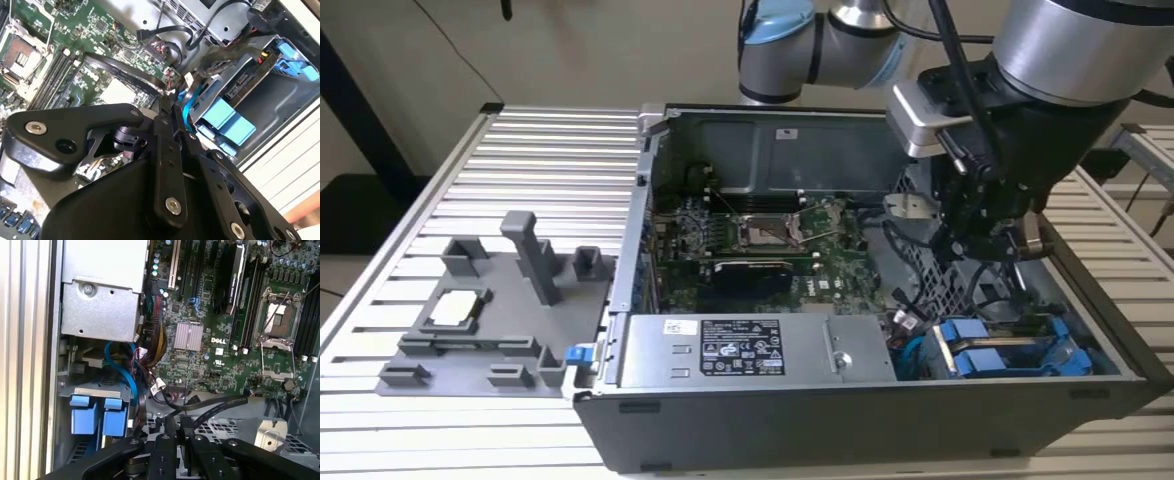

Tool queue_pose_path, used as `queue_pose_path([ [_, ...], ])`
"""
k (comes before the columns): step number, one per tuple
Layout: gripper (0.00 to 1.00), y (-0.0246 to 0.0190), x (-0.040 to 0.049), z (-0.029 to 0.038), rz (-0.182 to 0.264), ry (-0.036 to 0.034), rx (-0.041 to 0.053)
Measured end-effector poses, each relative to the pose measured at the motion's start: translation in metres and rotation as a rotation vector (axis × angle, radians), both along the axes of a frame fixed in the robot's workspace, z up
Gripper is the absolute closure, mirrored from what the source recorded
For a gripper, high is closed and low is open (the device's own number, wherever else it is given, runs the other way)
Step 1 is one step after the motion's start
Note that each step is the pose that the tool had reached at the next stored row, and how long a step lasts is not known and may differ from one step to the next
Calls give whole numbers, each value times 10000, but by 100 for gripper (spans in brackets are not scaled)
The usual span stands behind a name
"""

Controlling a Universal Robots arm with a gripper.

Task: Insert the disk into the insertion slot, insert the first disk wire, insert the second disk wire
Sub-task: 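Insert the first disk wire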

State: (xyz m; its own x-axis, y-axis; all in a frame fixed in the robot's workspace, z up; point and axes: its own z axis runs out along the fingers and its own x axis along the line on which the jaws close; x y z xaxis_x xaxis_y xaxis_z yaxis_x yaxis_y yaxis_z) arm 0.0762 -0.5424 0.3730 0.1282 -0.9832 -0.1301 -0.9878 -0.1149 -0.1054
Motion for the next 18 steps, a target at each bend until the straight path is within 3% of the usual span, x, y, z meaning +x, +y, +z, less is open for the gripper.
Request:
queue_pose_path([
  [5,84,-125,69,0,1,135,-21],
  [11,84,-246,156,-1,0,352,-77],
  [14,84,-285,231,-3,0,530,-126],
  [18,84,-320,358,-6,0,844,-214],
])
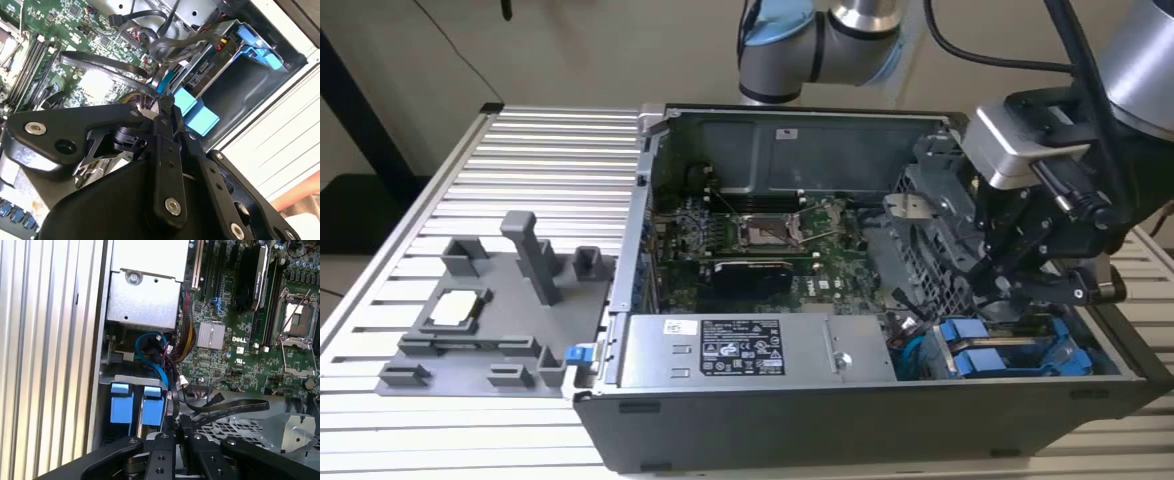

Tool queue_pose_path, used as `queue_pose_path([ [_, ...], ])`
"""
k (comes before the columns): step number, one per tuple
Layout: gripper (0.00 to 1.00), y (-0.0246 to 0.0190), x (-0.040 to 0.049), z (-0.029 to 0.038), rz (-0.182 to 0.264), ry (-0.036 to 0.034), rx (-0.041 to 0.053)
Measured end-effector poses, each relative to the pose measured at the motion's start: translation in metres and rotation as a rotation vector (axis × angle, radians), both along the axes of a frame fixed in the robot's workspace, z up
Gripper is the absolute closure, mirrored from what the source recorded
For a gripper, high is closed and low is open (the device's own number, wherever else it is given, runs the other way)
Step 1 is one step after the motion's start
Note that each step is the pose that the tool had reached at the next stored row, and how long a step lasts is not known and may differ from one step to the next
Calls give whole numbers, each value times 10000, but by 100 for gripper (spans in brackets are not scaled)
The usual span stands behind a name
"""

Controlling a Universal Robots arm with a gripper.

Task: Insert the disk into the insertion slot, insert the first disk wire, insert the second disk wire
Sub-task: 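Insert the first disk wire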

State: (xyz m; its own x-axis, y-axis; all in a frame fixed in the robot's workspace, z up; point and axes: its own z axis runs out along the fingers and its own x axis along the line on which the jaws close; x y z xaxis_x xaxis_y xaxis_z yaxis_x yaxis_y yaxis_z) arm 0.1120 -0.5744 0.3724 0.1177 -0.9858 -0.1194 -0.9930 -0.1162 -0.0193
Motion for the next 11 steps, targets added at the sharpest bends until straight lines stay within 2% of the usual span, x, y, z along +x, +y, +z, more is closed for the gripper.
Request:
queue_pose_path([
  [2,84,-17,60,-1,-1,153,-48],
  [3,84,-23,87,-3,0,210,-64],
  [4,84,-26,110,-7,0,234,-73],
  [7,84,-32,149,-30,-19,238,-76],
  [11,84,-33,157,-57,-226,239,-79],
])
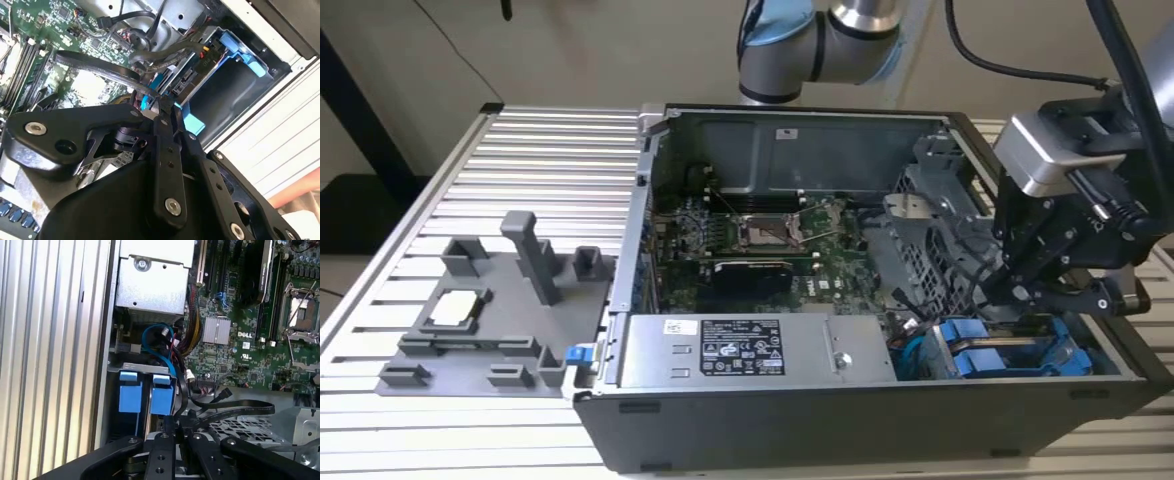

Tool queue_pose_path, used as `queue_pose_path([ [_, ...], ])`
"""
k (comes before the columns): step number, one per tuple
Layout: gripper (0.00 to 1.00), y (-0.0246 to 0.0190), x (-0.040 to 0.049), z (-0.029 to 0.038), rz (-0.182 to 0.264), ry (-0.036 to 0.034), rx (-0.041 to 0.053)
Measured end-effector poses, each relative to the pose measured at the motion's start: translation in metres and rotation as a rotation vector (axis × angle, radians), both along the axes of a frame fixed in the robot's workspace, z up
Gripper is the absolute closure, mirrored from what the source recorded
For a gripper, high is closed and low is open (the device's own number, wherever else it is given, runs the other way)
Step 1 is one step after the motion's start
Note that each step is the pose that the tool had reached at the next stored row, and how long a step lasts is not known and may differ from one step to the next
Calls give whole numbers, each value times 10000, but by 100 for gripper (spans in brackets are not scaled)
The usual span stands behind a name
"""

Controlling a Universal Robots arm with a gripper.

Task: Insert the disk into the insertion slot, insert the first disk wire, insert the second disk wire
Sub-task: 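Insert the first disk wire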

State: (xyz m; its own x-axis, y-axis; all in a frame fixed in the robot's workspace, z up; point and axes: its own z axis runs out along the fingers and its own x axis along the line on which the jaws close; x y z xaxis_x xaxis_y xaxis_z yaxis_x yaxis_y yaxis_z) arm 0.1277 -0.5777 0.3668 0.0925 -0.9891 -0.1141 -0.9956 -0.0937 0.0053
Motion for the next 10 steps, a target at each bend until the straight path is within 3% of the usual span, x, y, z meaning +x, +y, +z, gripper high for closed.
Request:
queue_pose_path([
  [4,84,-6,34,-34,-193,8,-3],
  [8,84,-51,136,-45,-195,169,-3],
  [10,84,-107,148,-54,-195,202,-2],
])
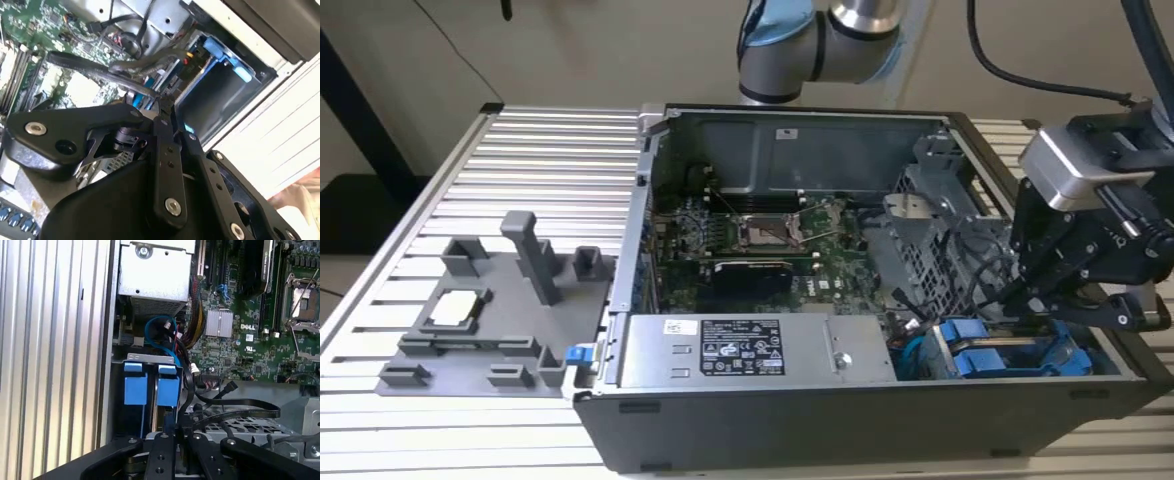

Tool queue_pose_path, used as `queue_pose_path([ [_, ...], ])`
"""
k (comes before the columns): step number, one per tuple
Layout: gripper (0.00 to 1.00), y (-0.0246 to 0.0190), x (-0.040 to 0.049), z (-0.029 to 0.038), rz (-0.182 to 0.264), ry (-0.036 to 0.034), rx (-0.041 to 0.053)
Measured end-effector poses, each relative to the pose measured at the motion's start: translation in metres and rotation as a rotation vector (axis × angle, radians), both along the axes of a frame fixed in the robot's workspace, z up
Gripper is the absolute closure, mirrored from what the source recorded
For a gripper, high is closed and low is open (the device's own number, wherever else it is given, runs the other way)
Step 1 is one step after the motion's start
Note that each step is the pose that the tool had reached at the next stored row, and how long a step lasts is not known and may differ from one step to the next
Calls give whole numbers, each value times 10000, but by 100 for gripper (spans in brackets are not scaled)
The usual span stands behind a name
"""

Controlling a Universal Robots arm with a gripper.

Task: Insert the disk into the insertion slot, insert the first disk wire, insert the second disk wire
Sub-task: 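Insert the first disk wire, then insert the second disk wire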

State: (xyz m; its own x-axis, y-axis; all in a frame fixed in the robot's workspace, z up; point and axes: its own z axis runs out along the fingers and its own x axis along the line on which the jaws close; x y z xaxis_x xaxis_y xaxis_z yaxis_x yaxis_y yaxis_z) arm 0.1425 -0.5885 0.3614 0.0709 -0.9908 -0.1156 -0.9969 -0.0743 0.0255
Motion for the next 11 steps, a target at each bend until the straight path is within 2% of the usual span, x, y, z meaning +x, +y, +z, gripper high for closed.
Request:
queue_pose_path([
  [1,84,-28,2,-8,-3,2,0],
  [3,84,-49,22,-36,-5,3,3],
  [11,84,-38,49,-83,-21,-4,29],
])
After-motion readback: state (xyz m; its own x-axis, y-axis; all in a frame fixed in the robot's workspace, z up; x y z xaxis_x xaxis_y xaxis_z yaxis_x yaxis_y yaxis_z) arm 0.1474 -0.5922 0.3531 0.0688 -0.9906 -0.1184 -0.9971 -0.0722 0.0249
